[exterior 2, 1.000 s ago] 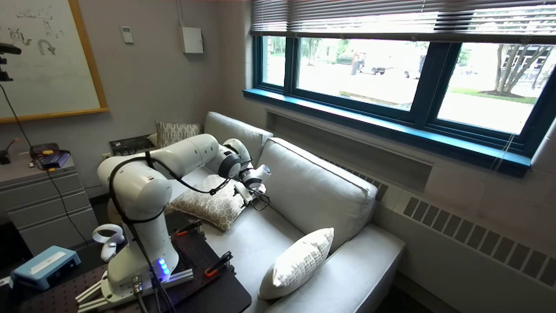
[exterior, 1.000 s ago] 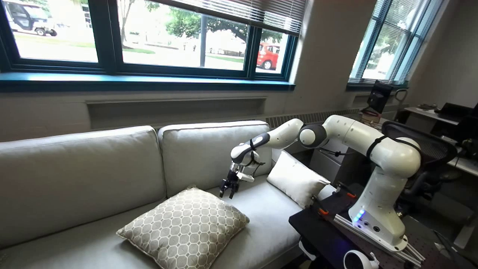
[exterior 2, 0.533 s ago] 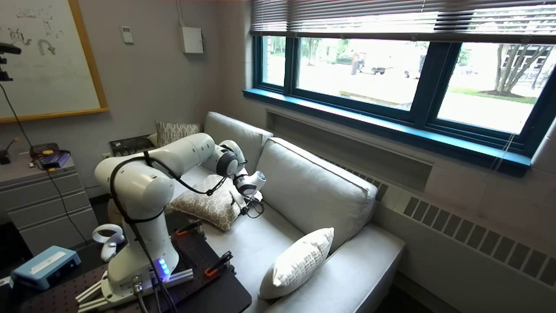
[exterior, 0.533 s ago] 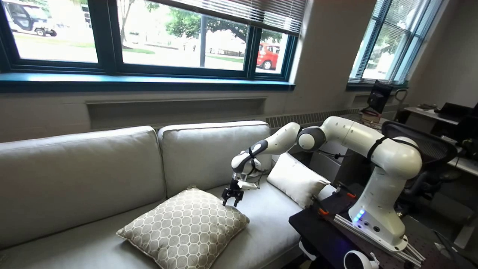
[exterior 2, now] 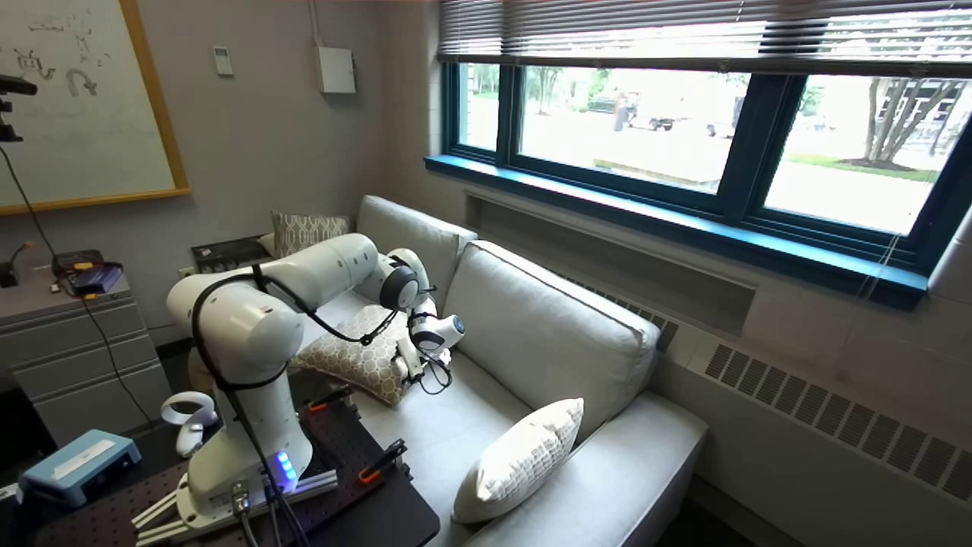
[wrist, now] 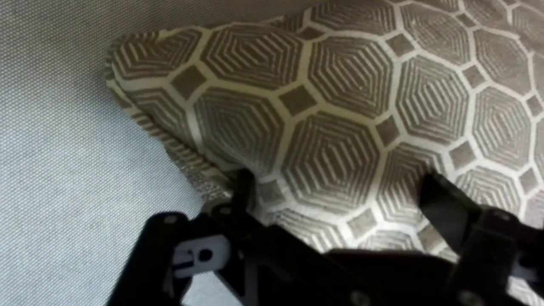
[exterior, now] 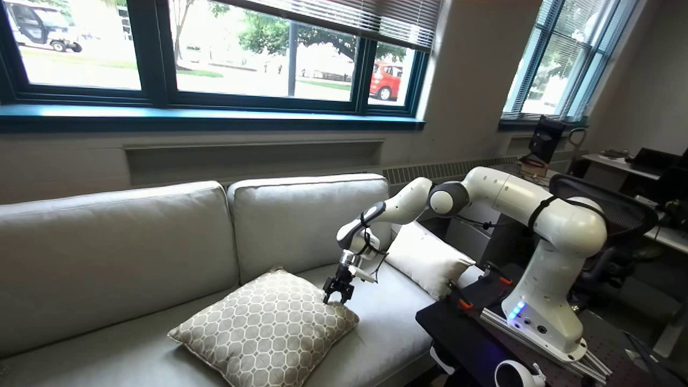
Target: Set the two pillows against the armrest
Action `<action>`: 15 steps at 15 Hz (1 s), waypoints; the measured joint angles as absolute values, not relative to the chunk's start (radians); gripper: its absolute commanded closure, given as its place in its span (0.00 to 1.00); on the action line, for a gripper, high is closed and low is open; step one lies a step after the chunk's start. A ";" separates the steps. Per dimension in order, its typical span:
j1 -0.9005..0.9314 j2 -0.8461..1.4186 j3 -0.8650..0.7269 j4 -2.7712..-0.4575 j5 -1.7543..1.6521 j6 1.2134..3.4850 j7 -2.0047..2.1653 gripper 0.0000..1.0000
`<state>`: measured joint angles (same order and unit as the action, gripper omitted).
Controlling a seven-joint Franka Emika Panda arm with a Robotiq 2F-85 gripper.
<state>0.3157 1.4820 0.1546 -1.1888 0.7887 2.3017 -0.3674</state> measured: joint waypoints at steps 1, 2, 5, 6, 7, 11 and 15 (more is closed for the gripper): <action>0.310 1.482 0.154 -1.190 0.809 2.274 -0.410 0.00; 0.306 1.482 0.151 -1.191 0.826 2.248 -0.448 0.00; 0.303 1.482 0.133 -1.193 0.870 2.168 -0.535 0.00; 0.303 1.482 0.127 -1.194 0.879 2.143 -0.558 0.25; 0.303 1.482 0.121 -1.195 0.887 2.121 -0.578 0.25; 0.293 1.482 0.119 -1.202 0.877 2.088 -0.619 0.56; 0.292 1.482 0.107 -1.210 0.877 2.082 -0.624 0.84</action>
<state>0.2916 1.4820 0.1069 -1.2098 0.8771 2.0819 -0.6243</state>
